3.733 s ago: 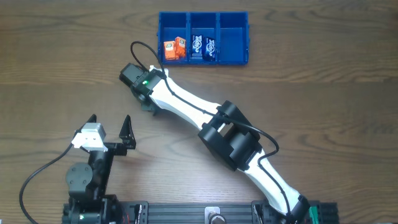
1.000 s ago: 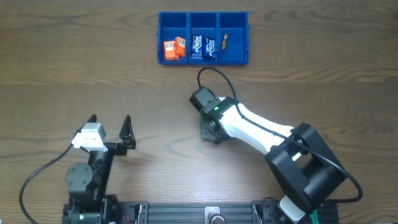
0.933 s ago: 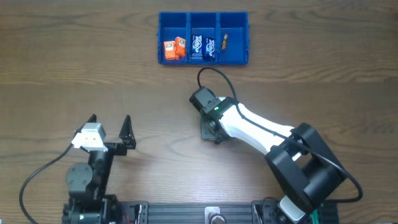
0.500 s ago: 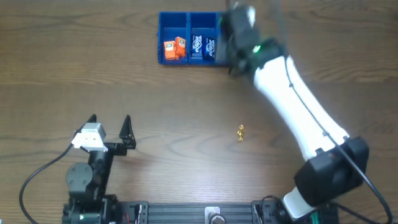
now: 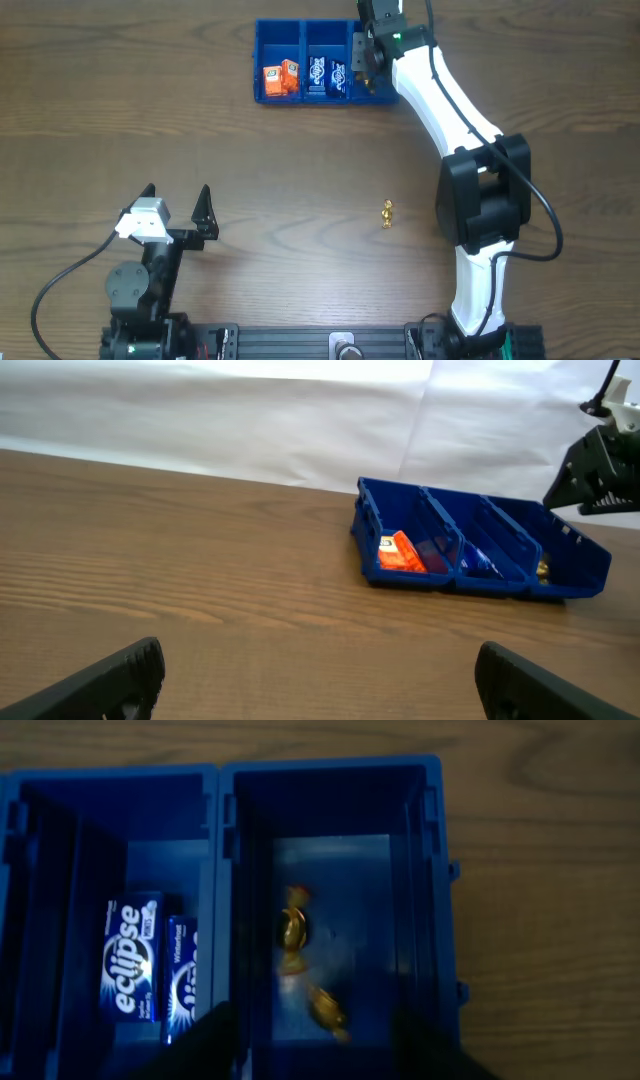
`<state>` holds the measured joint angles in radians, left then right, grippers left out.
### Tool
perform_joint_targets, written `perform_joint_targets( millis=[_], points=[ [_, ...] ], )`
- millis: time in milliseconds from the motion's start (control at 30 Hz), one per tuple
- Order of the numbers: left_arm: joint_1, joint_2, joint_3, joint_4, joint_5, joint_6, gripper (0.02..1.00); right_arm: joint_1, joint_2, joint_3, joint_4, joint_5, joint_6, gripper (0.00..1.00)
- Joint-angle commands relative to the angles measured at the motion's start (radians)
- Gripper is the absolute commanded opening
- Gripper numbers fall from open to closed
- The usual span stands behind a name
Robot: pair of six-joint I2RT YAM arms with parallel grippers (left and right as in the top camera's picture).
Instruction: Sort Candies Into Trays
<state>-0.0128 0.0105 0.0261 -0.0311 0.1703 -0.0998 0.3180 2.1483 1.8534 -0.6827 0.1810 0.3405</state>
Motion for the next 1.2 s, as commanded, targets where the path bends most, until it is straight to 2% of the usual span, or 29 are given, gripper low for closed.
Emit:
perform_joint_targets(
  millis=[33, 200, 333, 400, 533, 833, 933, 1000, 1033, 1200],
  points=[
    [0.006, -0.005, -0.021, -0.032, 0.010, 0.010, 0.998, 0.014, -0.063, -0.043, -0.012, 0.049, -0.002, 0.663],
    [0.006, -0.005, -0.021, -0.032, 0.010, 0.010, 0.998, 0.060, -0.496, -0.531, 0.068, 0.035, 0.037, 0.667],
    [0.006, -0.005, -0.021, -0.032, 0.010, 0.010, 0.998, 0.160, -0.729, -0.895, 0.018, 0.024, 0.164, 0.665],
    [0.006, -0.005, -0.021, -0.032, 0.010, 0.010, 0.998, 0.188, -0.750, -1.049, 0.021, -0.050, 0.245, 0.663],
    [0.006, -0.005, -0.021, -0.032, 0.010, 0.010, 0.998, 0.204, -0.731, -1.142, 0.037, -0.071, 0.311, 0.645],
    [0.006, -0.005, -0.021, -0.032, 0.010, 0.010, 0.998, 0.204, -0.608, -1.146, 0.126, -0.074, 0.311, 0.617],
    [0.006, -0.005, -0.021, -0.032, 0.010, 0.010, 0.998, 0.204, -0.592, -1.146, 0.133, -0.074, 0.311, 0.544],
    [0.006, -0.005, -0.021, -0.032, 0.010, 0.010, 0.998, 0.204, -0.590, -1.146, 0.133, -0.074, 0.311, 0.439],
    [0.006, -0.005, -0.021, -0.032, 0.010, 0.010, 0.998, 0.204, -0.590, -1.146, 0.132, -0.074, 0.311, 0.312],
    [0.006, -0.005, -0.021, -0.032, 0.010, 0.010, 0.996, 0.204, -0.590, -1.145, 0.144, -0.075, 0.311, 0.180]
  ],
)
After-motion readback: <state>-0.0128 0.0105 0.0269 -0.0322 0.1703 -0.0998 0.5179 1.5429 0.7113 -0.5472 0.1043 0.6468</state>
